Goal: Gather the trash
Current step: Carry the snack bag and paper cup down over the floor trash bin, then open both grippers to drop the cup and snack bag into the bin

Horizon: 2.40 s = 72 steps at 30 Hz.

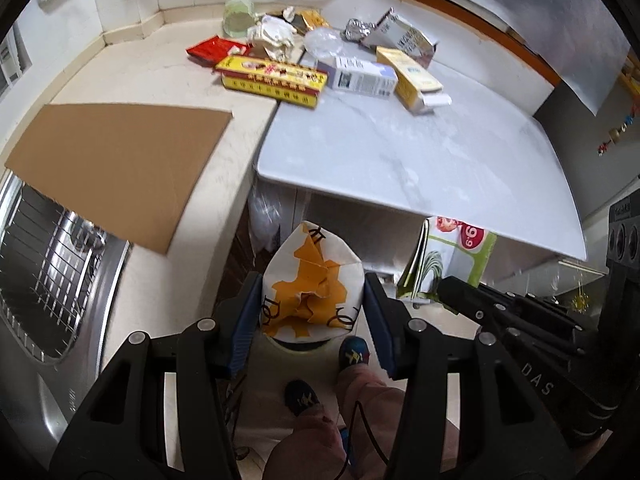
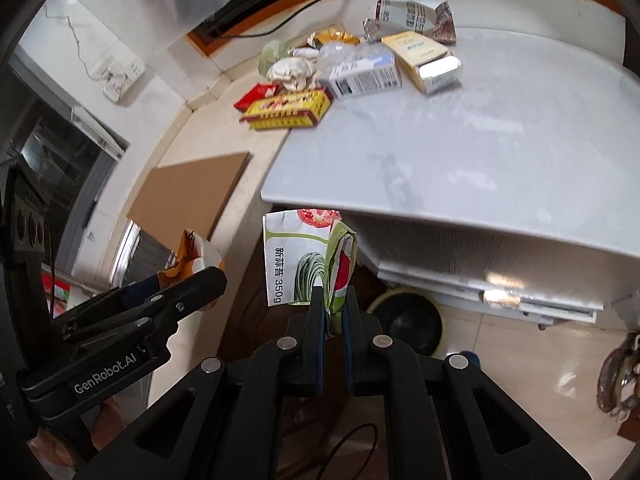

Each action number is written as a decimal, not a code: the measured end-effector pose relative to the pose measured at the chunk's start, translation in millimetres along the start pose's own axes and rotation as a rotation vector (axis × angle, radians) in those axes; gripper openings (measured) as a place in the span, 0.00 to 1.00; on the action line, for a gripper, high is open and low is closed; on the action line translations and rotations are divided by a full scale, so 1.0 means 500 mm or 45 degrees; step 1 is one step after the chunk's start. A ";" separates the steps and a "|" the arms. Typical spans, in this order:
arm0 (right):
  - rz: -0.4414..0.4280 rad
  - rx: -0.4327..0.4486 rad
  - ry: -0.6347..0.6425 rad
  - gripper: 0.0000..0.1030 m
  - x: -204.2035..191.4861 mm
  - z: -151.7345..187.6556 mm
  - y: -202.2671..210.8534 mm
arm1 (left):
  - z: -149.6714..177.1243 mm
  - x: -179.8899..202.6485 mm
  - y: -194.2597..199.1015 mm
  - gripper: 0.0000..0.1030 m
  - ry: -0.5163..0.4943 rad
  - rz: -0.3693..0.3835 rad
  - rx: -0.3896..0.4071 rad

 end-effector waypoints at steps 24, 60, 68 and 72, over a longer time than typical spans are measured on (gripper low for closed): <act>0.079 -0.375 0.167 0.07 0.144 0.119 -0.304 | 0.140 -0.016 -0.345 0.45 0.140 -0.148 -0.196; 0.108 -0.367 0.338 0.38 0.309 0.228 -0.716 | 0.240 -0.055 -0.660 0.72 0.095 -0.270 -0.207; 0.119 -0.350 0.306 0.38 0.285 0.209 -0.634 | 0.222 -0.032 -0.585 0.75 0.123 -0.216 -0.197; 0.129 -0.336 0.288 0.38 0.280 0.200 -0.577 | 0.213 -0.022 -0.536 0.75 0.149 -0.172 -0.193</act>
Point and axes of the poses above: each gripper's, at about its wrist camera, not at the fingertips, and y roughly against the way its jaws point, x to its right, z to its underside, the point moved 4 cm from there along -y, roughly the way its jaws point, and after that the axes turned 3 degrees about y, right-handed, at the moved point
